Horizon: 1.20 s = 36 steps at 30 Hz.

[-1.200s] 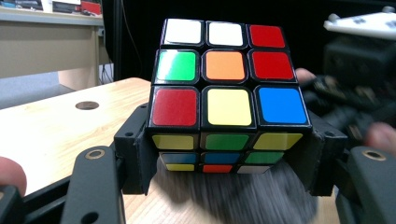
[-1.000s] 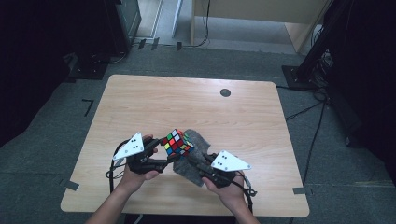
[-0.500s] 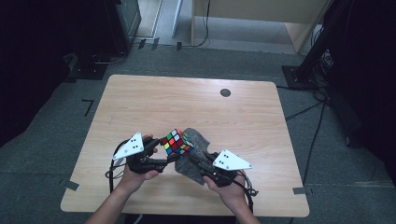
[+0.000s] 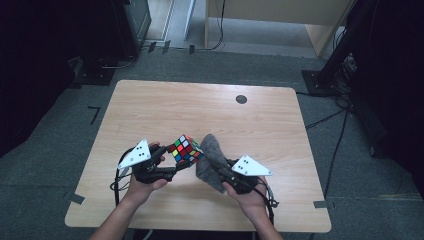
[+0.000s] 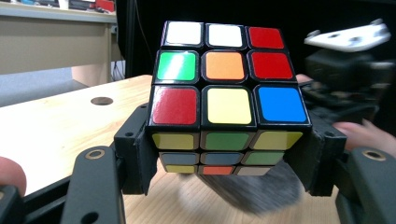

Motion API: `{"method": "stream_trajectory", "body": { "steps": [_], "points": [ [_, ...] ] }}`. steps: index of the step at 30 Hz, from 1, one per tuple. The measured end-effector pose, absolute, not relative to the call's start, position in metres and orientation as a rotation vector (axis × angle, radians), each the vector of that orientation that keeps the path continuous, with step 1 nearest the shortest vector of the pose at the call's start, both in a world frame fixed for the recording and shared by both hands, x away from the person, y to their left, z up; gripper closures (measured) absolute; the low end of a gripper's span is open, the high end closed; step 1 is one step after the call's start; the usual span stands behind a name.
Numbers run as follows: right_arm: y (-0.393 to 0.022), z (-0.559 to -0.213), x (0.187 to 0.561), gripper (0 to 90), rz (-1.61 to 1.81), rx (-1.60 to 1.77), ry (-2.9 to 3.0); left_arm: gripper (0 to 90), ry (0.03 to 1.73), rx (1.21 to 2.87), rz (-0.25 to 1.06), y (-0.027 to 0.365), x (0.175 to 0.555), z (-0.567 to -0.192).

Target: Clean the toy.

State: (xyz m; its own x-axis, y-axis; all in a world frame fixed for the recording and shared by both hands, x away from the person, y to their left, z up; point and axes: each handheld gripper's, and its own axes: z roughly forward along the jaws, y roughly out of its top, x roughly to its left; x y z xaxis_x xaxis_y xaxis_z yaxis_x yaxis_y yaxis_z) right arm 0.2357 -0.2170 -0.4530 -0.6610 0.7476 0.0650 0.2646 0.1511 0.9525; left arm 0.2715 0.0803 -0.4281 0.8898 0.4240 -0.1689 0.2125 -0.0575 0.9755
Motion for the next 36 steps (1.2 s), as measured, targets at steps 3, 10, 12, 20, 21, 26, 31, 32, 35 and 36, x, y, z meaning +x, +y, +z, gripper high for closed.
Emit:
{"method": "stream_trajectory", "body": {
  "steps": [3,10,12,20,21,26,31,32,35,36],
  "points": [
    [-0.228,-0.465,0.248,52.6,1.408,1.062,1.962,34.1,0.517,1.643,0.182,0.079,0.273,-0.429],
    [-0.226,-0.459,0.243,32.0,1.475,0.925,1.893,34.1,0.589,1.64,0.115,0.08,0.28,-0.431],
    [-0.217,-0.459,0.239,28.5,1.53,0.83,1.908,34.1,0.603,1.638,0.095,0.08,0.281,-0.431],
    [-0.182,-0.464,0.227,22.3,1.583,0.635,1.935,34.1,0.655,1.634,-0.022,0.067,0.279,-0.432],
    [-0.181,-0.464,0.226,22.1,1.58,0.635,1.922,34.1,0.655,1.638,-0.033,0.065,0.279,-0.432],
    [-0.181,-0.463,0.223,22.5,1.545,0.603,1.84,34.1,0.663,1.652,-0.124,0.056,0.278,-0.434],
    [-0.175,-0.464,0.219,27.6,1.485,0.558,1.803,34.0,0.671,1.649,-0.202,0.051,0.279,-0.436],
    [-0.175,-0.463,0.218,28.3,1.478,0.553,1.801,34.0,0.673,1.649,-0.206,0.051,0.279,-0.436],
    [-0.177,-0.461,0.217,34.6,1.45,0.548,1.808,33.5,0.671,1.646,-0.216,0.053,0.282,-0.438],
    [-0.177,-0.461,0.217,34.7,1.451,0.552,1.819,33.1,0.663,1.65,-0.201,0.053,0.282,-0.438]
  ]
}}
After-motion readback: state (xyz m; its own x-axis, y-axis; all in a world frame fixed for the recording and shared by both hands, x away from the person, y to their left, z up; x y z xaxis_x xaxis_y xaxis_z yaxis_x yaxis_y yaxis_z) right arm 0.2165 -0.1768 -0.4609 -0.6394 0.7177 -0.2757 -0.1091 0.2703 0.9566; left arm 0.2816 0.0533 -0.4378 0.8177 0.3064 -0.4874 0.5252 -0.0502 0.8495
